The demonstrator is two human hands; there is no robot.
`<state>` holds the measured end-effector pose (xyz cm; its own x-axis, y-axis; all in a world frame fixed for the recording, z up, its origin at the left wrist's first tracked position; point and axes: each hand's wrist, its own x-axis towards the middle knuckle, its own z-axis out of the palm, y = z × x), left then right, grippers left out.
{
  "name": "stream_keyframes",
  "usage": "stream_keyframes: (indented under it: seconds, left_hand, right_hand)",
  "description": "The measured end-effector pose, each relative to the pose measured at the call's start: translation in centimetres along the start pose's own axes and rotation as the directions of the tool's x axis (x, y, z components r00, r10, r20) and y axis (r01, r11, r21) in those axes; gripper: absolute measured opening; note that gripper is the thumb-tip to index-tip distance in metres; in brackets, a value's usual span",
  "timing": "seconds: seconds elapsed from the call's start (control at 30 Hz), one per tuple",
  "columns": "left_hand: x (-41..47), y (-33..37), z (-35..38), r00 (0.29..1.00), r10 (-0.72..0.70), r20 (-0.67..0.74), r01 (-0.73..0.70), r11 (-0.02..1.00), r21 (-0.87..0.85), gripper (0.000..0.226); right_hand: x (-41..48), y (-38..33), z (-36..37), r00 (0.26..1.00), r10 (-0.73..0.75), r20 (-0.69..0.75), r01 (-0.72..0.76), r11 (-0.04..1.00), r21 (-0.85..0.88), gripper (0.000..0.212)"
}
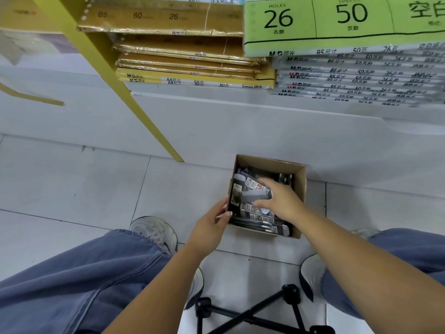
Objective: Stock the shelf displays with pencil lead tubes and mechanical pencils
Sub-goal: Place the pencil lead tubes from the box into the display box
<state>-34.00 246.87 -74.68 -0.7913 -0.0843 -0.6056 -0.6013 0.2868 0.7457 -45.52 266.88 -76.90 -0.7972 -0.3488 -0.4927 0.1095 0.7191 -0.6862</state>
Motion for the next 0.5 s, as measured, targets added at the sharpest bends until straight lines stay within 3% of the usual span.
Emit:
stream_keyframes:
  seconds: [0.2, 0.5]
  left_hand:
    - [0.2, -0.1, 0.1, 1.000, 0.008, 0.017, -0.008, 1.000, 0.020, 0.041]
    - [0.3, 0.3, 0.0, 1.000, -0.012, 0.005, 0.012, 1.000, -0.003, 0.041]
  right_hand:
    - [0.0, -0.1, 0.4, 0.985, 0.063, 0.158, -0.051, 0.996, -0.077, 0.077]
    - [-0.6, -1.3, -1.9, 0.997, -0.047, -0.062, 0.044, 0.997, -0.061, 0.051]
